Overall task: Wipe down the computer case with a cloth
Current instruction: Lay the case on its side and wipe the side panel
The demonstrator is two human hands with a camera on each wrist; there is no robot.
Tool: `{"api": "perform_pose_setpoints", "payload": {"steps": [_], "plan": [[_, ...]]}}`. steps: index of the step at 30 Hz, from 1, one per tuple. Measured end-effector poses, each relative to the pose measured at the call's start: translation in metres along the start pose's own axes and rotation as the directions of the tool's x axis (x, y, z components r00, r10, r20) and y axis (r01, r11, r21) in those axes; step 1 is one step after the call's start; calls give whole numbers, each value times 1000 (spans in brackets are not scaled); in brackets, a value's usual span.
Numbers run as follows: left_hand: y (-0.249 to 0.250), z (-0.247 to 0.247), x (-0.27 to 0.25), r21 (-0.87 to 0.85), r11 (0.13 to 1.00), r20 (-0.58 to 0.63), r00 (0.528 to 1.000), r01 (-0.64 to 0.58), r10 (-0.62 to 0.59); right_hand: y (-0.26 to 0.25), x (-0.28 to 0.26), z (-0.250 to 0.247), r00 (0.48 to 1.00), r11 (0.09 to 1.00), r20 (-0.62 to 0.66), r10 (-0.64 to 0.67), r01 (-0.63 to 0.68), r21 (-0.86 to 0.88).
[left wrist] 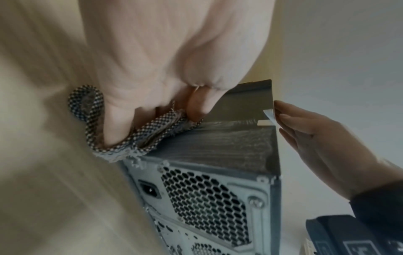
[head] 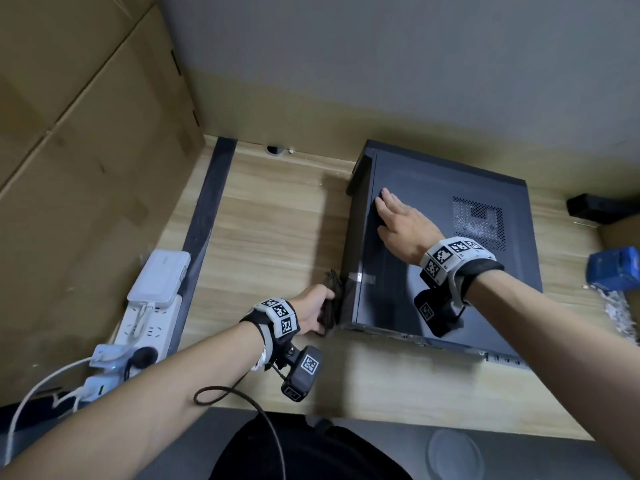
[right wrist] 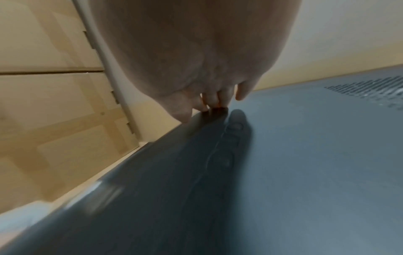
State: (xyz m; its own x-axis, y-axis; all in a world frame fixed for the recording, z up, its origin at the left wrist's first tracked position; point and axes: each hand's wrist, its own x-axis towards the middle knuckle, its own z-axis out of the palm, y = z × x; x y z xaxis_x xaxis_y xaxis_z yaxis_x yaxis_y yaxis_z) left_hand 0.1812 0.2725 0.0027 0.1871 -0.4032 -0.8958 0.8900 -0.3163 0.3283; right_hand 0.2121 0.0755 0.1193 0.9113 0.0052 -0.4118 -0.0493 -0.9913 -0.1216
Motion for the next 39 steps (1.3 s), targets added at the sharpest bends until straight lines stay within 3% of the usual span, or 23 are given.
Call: {"api": "perform_pose_setpoints", "payload": {"steps": [6, 14, 20, 25, 33, 39], "plan": [[-19, 5, -6, -42, 997, -29, 998, -64, 63, -19, -51, 37, 990, 993, -88, -111, 107, -57], [-20, 13, -27, -174, 976, 39, 989, -131, 140, -20, -57, 35, 989, 982, -14, -147, 144, -121], [5, 22, -67, -99, 971, 142, 962, -220, 232, -18, -56, 30, 989, 985, 19, -150, 151, -85], [23, 29, -87, -63, 962, 153, 950, -266, 273, -14, -55, 29, 985, 982, 21, -171, 172, -77], [50, 35, -78, 13, 967, 106, 962, -255, 252, -11, -54, 30, 985, 983, 26, -171, 173, -61], [70, 34, -53, -66, 968, 120, 961, -243, 250, -5, -51, 34, 982, 979, 29, -186, 188, -73]]}}
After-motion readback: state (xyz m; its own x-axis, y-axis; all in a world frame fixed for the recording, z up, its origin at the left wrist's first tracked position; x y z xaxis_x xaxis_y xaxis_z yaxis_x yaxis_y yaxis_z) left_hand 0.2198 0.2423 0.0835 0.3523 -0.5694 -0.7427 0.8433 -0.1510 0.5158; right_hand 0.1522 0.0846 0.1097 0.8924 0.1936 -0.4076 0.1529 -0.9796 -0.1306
